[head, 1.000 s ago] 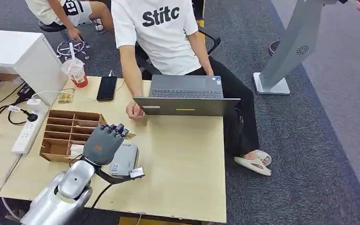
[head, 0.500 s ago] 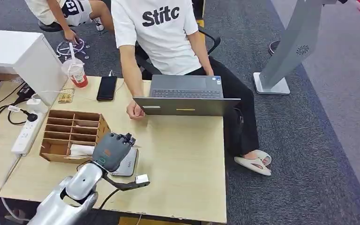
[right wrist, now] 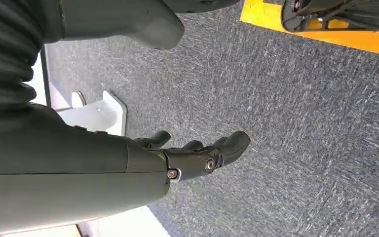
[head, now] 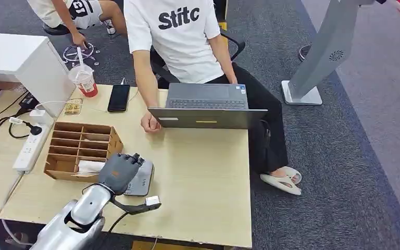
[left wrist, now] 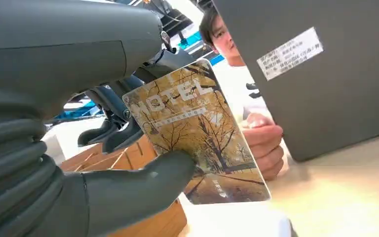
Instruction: Pass the card to the sensor for recognition and then transmit it.
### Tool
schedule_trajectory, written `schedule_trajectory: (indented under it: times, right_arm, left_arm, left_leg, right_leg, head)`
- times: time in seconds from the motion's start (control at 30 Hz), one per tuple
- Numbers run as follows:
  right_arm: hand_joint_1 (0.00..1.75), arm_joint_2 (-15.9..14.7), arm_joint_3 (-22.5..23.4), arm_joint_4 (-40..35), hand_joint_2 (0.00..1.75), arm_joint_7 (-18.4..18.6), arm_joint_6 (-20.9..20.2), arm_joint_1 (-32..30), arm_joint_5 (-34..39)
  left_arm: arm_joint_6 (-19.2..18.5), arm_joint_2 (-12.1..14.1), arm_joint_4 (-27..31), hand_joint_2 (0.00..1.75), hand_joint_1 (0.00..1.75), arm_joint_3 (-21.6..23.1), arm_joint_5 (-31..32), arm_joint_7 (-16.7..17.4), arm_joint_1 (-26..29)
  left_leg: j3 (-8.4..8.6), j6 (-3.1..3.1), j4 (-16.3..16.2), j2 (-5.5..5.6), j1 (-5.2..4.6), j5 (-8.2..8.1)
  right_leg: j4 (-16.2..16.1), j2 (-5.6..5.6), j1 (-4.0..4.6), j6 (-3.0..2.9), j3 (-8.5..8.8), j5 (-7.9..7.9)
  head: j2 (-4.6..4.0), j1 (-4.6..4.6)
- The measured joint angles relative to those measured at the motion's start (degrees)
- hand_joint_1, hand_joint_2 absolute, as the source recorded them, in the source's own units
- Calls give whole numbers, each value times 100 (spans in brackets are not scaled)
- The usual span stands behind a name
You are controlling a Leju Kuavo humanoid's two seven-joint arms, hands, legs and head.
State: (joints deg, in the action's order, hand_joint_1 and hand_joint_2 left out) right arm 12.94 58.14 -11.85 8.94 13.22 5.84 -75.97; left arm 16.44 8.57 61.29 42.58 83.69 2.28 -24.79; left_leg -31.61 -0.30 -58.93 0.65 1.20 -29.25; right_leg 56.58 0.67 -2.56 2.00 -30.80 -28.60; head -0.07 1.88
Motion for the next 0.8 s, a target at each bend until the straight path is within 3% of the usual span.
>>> schedule_trajectory:
  times: [0.37,0.8]
  right_arm:
    - [0,0,2,0,175,33,-2,-5,-18]
    - [0,0,0,-2,175,74,-9,-4,-83]
  left_arm:
    - [236,85,-334,175,175,-306,20,249,336]
    - [455,-234,-986,175,175,-638,48,166,401]
  left_leg:
    - [2,0,1,-1,0,0]
    - [43,1,2,7,0,0]
  right_leg:
    - [0,-1,0,0,1,0]
    - [-2,-14,0,1,49,-1]
  head:
    - [0,0]
    - [0,-2]
